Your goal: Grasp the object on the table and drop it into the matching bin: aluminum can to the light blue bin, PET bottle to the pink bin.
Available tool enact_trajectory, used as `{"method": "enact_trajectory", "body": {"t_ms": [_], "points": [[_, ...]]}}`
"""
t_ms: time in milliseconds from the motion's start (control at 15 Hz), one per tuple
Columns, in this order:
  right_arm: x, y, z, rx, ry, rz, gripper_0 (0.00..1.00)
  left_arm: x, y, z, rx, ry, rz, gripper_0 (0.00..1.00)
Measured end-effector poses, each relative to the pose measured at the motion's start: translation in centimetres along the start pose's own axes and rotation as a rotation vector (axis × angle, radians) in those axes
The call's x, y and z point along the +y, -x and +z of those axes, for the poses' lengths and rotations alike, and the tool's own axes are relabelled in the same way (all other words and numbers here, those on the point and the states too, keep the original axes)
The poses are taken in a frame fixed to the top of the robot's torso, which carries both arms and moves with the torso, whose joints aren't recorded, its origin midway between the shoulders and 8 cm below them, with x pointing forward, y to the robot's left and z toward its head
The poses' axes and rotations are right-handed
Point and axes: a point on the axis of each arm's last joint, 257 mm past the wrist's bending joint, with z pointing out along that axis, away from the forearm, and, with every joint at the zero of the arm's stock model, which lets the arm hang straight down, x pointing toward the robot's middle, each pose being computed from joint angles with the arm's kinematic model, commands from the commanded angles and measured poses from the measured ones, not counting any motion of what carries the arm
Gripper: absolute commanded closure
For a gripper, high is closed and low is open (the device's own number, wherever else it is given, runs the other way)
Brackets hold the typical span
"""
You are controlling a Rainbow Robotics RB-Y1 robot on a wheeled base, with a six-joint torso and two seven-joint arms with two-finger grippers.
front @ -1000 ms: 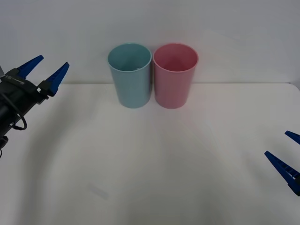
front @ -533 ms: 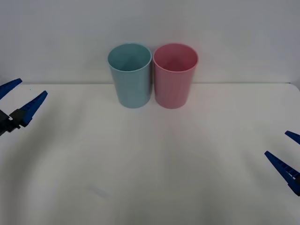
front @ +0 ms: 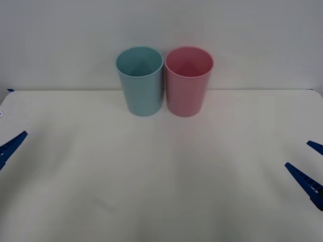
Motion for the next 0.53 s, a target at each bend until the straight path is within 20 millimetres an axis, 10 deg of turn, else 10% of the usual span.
{"method": "enact_trajectory", "body": {"t_ms": [533], "points": [[0.0,0.0,0.0,0.0,0.0,0.0,0.0,-1.5,-1.4,-1.8,0.011,-0.018,-0.068,0.0]]}}
